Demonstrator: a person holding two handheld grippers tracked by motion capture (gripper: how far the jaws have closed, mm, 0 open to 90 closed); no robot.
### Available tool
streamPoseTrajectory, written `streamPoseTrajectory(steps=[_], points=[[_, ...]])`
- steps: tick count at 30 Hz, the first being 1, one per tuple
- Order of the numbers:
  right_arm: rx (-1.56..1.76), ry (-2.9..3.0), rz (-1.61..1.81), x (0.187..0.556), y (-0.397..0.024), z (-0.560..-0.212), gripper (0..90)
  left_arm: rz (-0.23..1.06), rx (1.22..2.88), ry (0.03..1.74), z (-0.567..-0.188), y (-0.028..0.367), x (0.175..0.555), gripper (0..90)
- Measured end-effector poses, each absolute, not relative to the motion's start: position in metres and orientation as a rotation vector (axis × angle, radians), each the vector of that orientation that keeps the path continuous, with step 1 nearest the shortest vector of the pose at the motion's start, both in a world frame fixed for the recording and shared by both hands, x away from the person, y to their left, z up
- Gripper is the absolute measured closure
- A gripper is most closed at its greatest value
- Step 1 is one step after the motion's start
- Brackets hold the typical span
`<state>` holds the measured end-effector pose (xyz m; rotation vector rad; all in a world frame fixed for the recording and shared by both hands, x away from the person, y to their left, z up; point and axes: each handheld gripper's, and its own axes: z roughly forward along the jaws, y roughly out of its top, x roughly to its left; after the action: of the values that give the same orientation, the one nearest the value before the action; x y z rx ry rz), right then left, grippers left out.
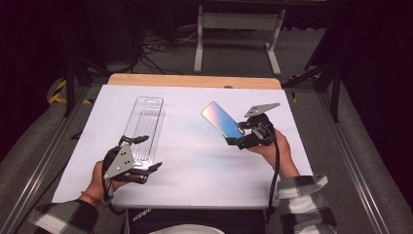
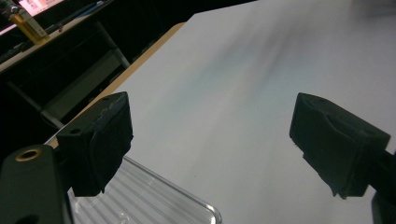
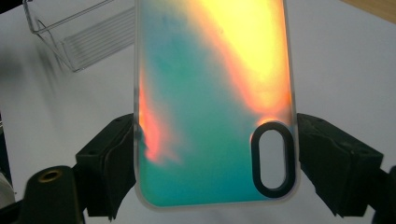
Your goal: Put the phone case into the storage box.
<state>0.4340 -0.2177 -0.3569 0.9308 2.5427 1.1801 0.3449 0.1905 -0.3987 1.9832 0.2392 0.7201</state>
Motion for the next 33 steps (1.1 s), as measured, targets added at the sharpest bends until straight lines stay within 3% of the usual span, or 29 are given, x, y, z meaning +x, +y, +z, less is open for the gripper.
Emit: streamPoseTrajectory(steps=[33], points=[[0.921,2.594,1.215,0.428,-0.202,-0.369,17.9,0.705,1.975,0.181,-0.404,0.160,0.356,13.2]])
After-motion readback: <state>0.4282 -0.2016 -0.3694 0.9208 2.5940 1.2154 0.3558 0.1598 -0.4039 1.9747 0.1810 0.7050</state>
